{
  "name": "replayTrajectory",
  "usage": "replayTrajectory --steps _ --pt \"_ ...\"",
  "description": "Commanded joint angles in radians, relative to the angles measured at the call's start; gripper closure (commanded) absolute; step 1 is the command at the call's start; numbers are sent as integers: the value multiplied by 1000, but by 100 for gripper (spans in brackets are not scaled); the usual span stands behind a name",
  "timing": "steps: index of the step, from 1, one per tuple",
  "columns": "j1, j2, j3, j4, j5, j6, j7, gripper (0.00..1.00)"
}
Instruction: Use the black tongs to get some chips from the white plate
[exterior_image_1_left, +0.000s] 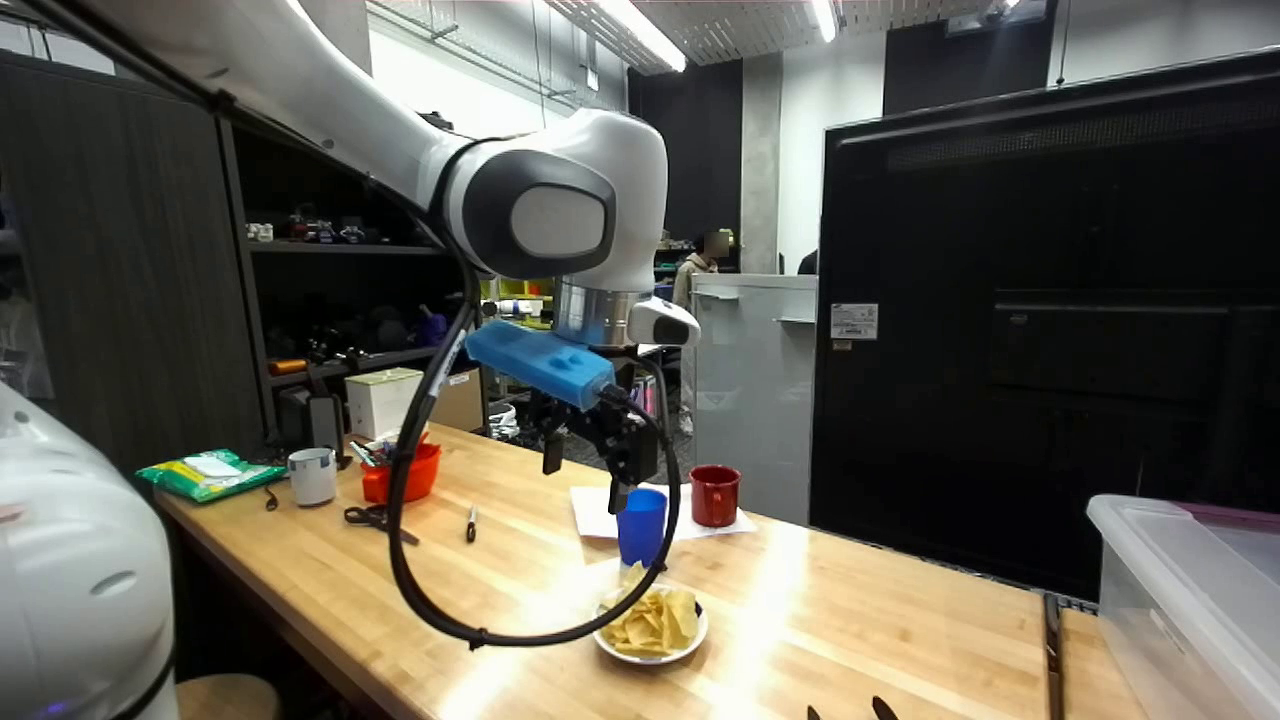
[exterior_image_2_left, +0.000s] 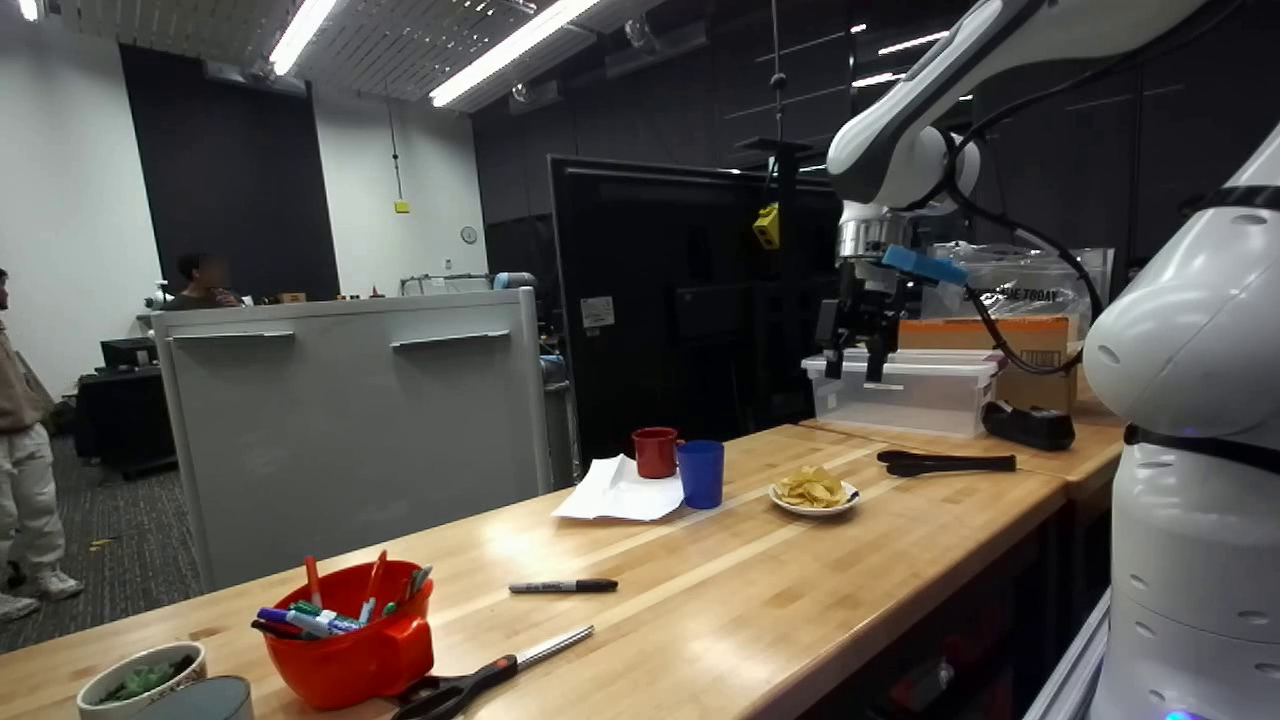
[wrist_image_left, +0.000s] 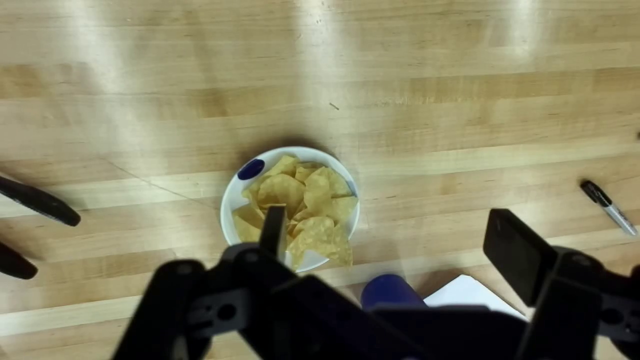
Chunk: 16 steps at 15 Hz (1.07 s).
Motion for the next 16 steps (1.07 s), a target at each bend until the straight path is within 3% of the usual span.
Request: replayTrajectory --steps 1,3,9,13,15,16 --pt "-25 5 23 1 15 -2 -12 0" --pt "-53 12 34 3 -11 32 24 0" --pt "-214 46 81 4 -195 279 203 0" --pt "-334 112 144 13 -352 434 401 0" --pt "-374 155 166 39 -397 428 489 0" --pt "-348 174 142 60 -360 365 444 0"
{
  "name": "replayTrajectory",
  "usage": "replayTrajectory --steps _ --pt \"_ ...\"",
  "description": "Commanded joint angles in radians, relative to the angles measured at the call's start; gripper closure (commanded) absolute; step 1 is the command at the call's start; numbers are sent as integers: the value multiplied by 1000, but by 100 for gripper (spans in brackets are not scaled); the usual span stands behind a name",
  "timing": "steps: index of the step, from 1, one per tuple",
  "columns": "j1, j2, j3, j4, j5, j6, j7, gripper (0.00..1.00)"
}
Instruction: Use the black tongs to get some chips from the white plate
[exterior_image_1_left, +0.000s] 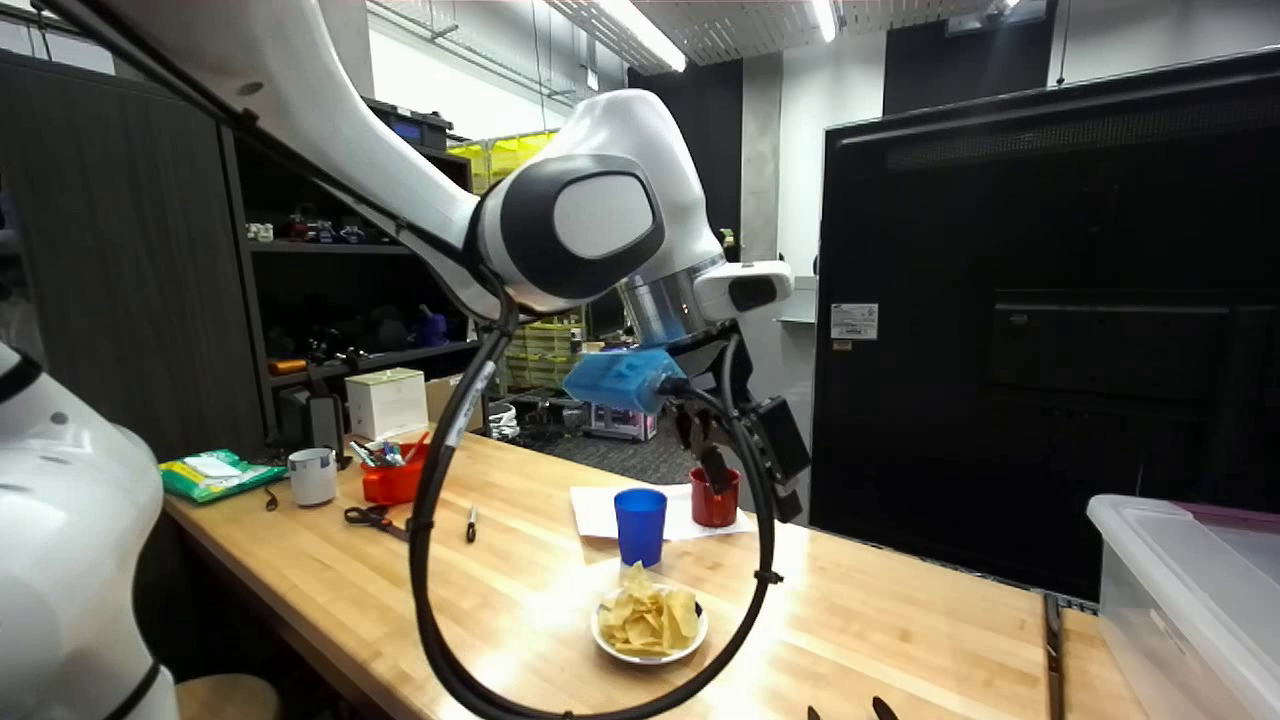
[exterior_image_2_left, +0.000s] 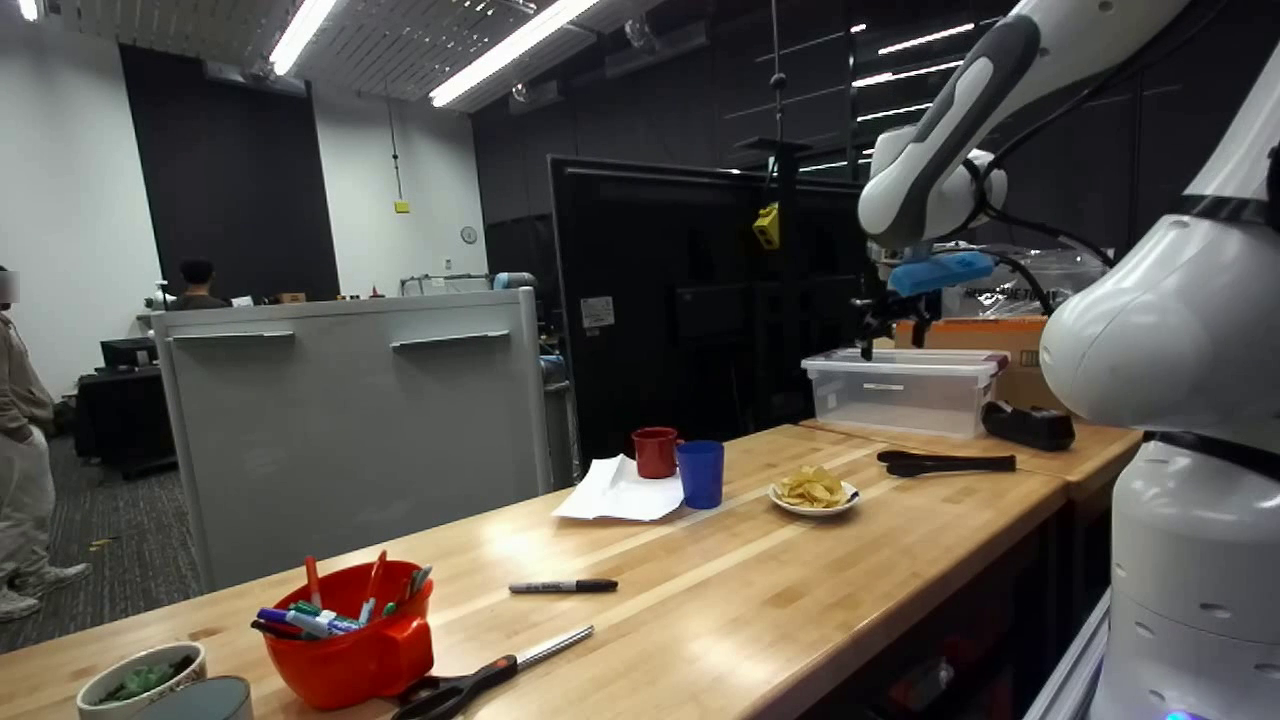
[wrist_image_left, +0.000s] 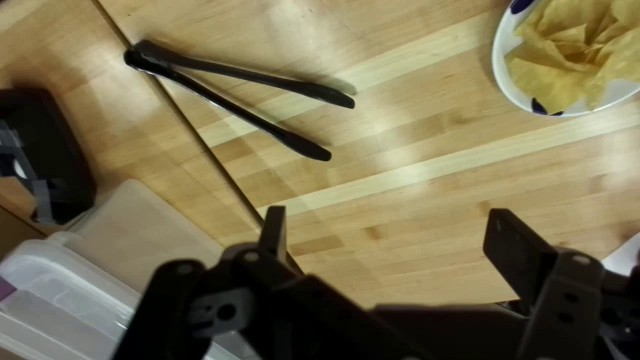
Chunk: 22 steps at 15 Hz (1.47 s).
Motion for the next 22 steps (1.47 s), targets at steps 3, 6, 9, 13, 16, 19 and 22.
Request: replayTrajectory --steps 3,6,9,13,16,19,22 --pt "52 119 -63 115 89 -212 -188 0" --pt "41 177 -86 210 42 -360 -253 0" --pt "35 222 -115 291 32 -419 -242 0" --pt "43 278 -149 370 71 -463 -252 0" --pt "51 314 -161 402 225 -482 -163 0" --pt "54 320 -161 404 376 -474 -103 0" --pt "51 325 -162 403 501 -449 -29 0"
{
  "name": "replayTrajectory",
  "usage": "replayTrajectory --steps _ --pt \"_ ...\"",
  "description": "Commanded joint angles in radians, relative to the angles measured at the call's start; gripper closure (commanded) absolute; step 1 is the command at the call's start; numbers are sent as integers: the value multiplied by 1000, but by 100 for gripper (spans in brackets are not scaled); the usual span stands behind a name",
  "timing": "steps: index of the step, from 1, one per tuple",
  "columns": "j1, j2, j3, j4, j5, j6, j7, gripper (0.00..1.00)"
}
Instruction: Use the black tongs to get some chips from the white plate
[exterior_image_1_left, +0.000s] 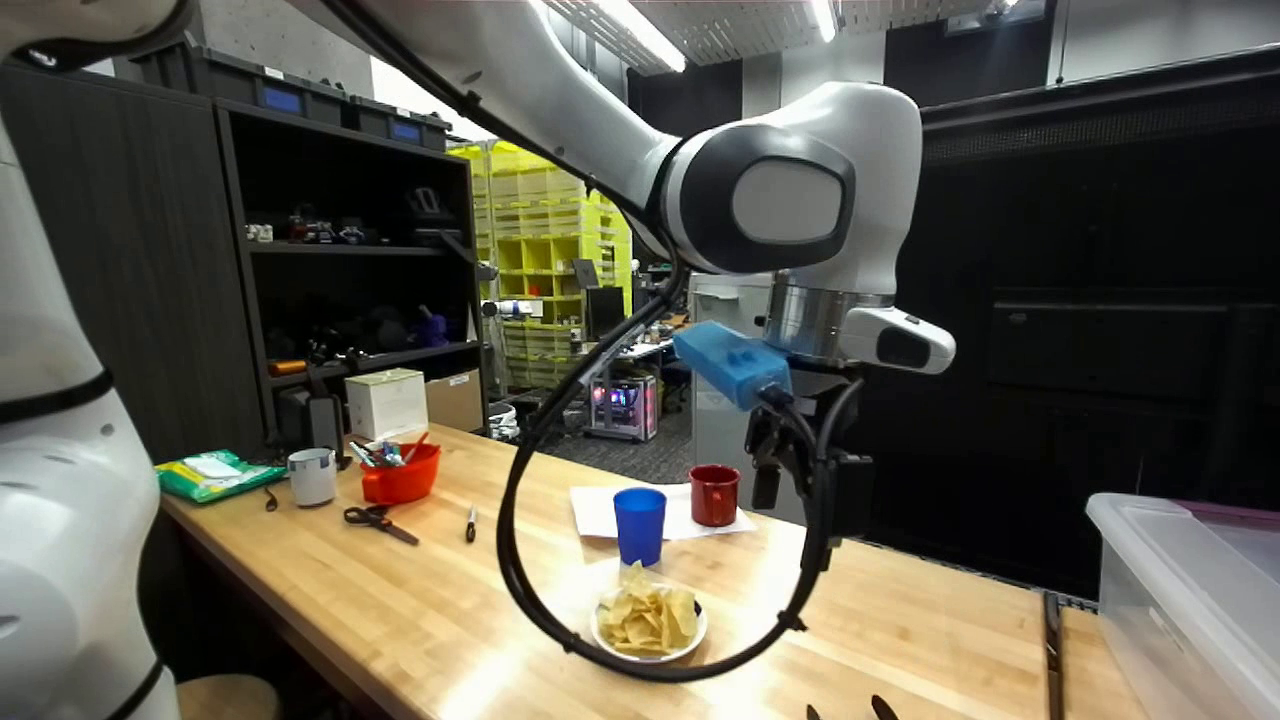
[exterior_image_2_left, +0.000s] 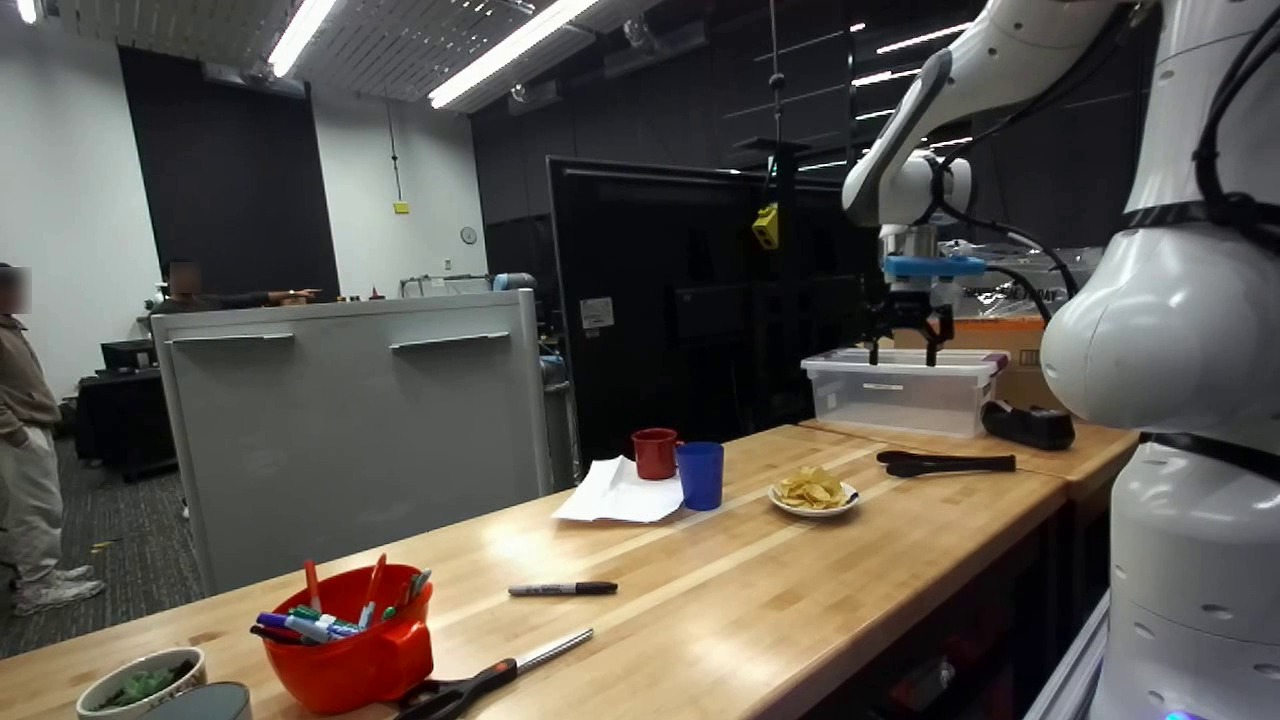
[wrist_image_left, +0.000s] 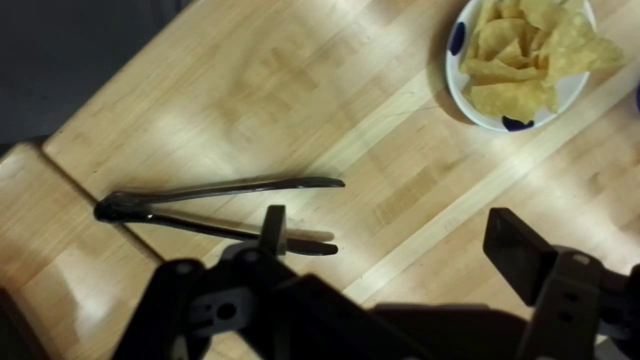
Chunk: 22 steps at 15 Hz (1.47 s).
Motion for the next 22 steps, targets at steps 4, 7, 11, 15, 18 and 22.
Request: replayTrajectory --steps 4,7,11,15,18,22 --pt "-2 23 -21 19 186 11 224 0" --pt "-7 38 -29 19 245 30 336 0" --pt "-14 53 -39 16 335 66 471 0" --pt "-25 68 -51 5 405 147 602 0" --pt "-31 82 -61 0 438 198 681 0" --pt "-37 99 -71 -12 433 257 787 0"
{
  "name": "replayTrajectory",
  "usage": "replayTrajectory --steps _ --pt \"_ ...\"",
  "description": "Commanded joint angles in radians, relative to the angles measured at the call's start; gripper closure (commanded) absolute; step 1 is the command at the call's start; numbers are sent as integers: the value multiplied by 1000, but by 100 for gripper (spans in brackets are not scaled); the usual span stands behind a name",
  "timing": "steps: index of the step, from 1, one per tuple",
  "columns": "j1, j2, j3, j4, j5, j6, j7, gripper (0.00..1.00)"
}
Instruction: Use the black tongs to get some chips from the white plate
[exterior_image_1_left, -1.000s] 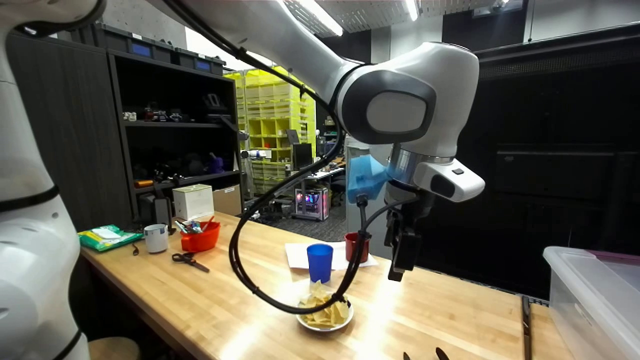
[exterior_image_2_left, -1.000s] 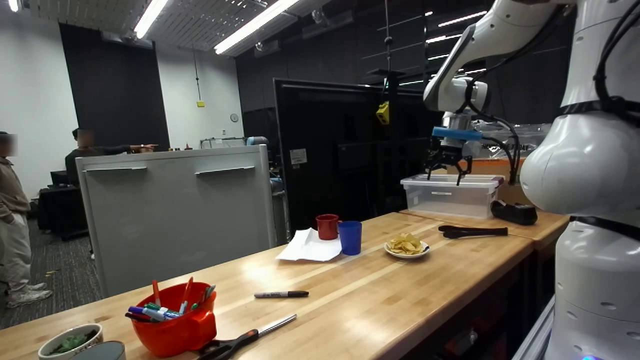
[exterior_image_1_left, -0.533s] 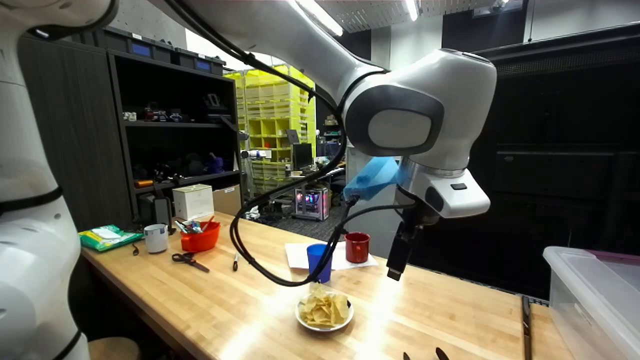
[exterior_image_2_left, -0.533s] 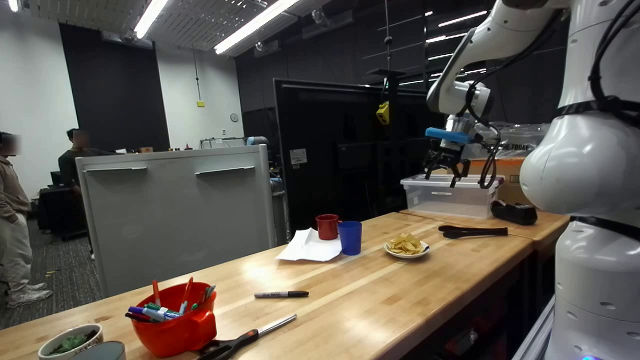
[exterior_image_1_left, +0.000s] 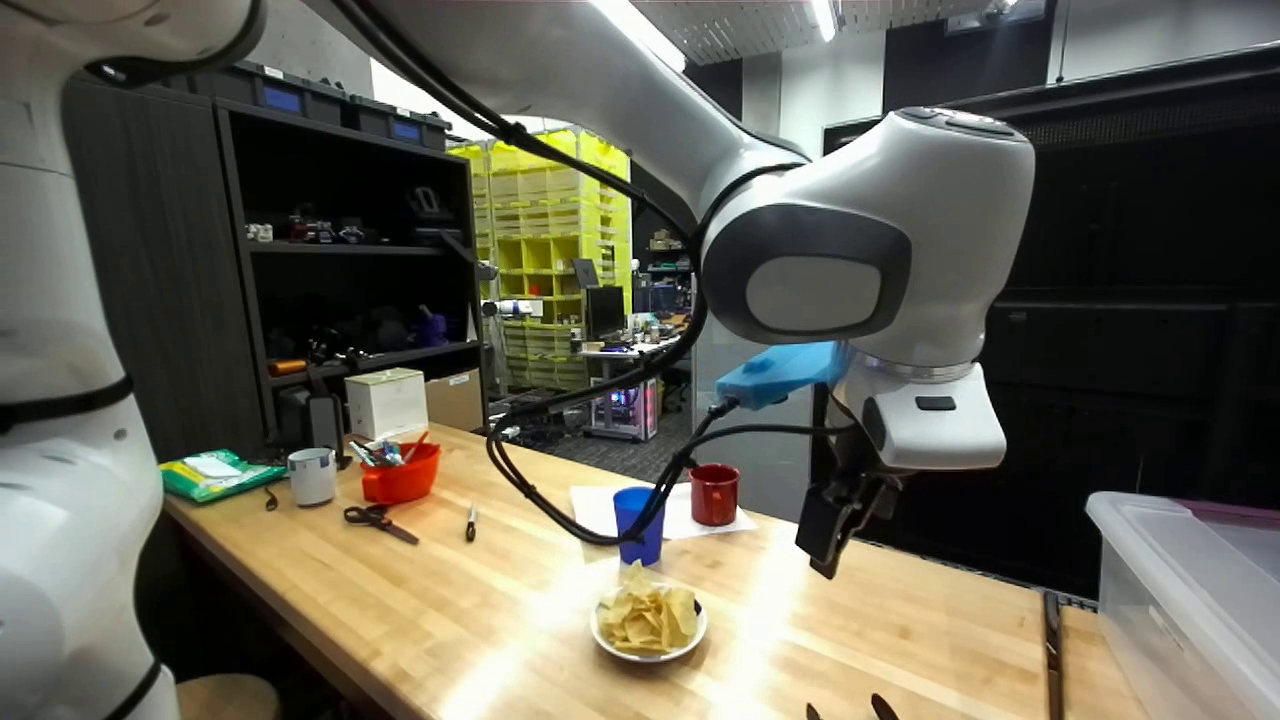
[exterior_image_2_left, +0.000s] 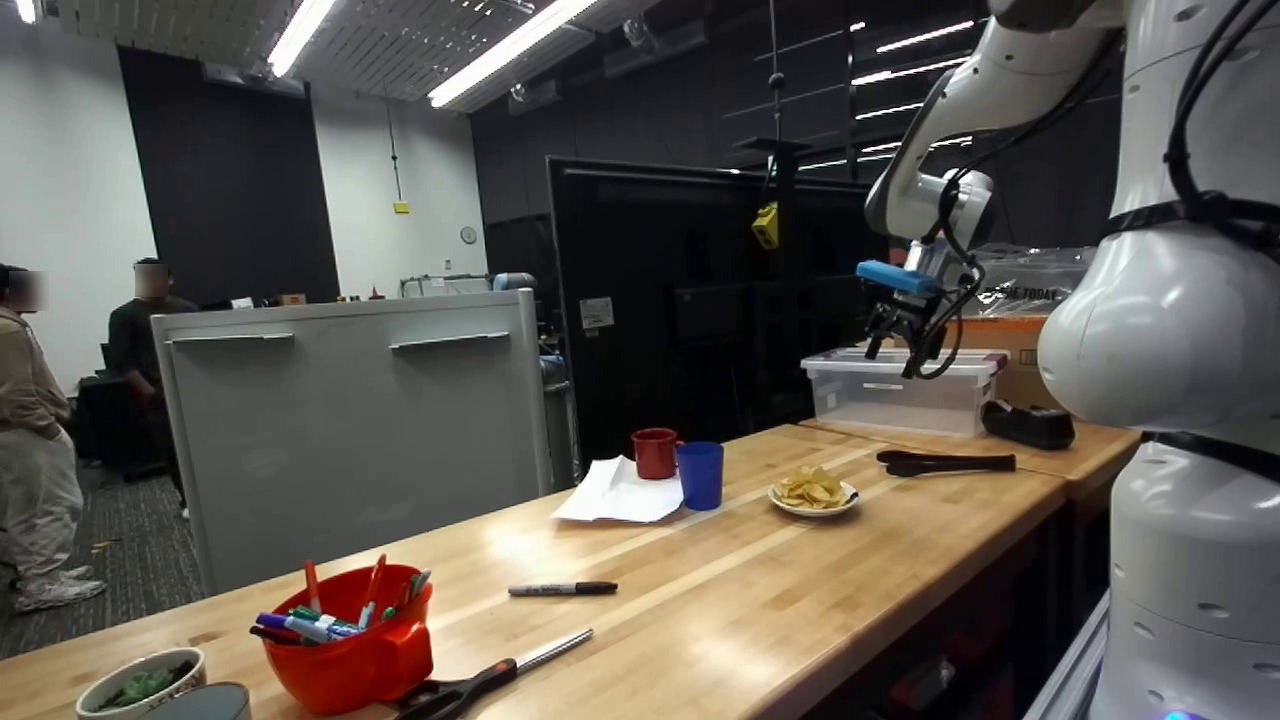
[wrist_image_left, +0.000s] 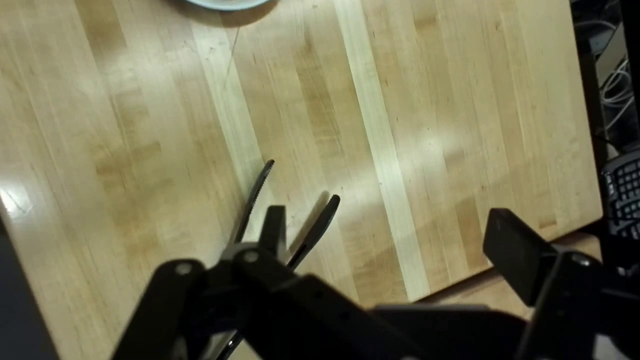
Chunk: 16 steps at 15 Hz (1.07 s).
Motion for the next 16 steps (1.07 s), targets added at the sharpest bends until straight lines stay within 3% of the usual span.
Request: replayTrajectory --steps 1,6,16 --pt "-4 8 -8 -14 5 34 110 0" --pt "-5 54 -15 -7 -10 9 204 0" --pt "-13 197 -20 14 3 0 238 0"
